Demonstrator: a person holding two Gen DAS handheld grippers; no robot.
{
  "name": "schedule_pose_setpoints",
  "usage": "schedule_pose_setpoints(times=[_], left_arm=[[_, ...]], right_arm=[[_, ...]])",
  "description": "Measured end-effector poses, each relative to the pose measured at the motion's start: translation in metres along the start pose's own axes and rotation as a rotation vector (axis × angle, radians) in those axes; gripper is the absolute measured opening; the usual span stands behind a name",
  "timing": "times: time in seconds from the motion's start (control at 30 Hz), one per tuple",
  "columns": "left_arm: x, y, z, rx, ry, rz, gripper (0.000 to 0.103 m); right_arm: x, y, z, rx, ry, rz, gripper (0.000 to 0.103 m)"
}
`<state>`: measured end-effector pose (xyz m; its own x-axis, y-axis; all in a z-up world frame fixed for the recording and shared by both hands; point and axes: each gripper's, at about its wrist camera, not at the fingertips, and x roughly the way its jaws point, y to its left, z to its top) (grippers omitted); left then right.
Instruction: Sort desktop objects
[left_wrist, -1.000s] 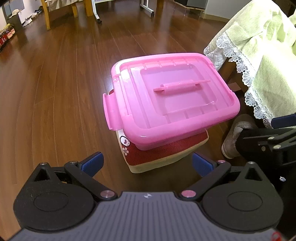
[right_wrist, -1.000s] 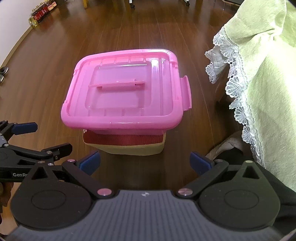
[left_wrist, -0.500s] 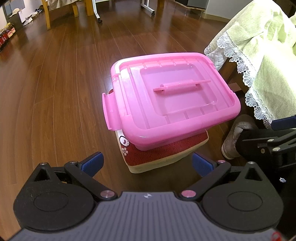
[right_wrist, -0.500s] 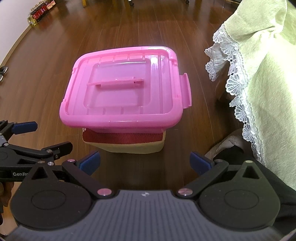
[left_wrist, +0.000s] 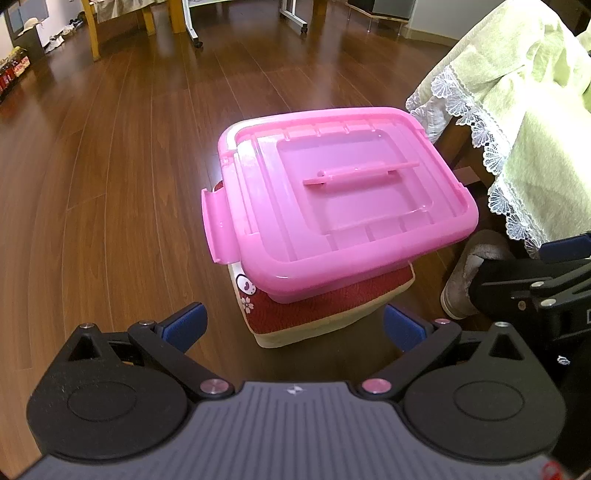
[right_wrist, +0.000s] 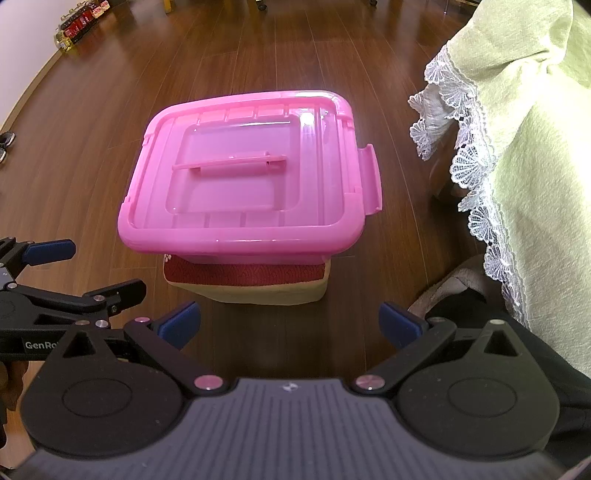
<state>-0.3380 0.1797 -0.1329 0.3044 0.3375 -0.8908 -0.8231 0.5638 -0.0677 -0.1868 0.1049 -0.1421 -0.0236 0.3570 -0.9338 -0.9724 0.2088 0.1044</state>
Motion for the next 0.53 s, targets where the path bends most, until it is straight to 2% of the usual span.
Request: schedule_pose_setpoints(times=[0.17,0.53], left_arm=[[0.000,0.010,0.001,0.015,-0.002,-0.006,0.102],[-0.002,0.005,0.002,0.019,-0.018,-0.003,0.102]], right_arm=[[0.000,0.000,0.000,0.001,0.001,0.001,0.102],[0.001,-0.001,0.000,0.004,0.006,0.000,0.102]])
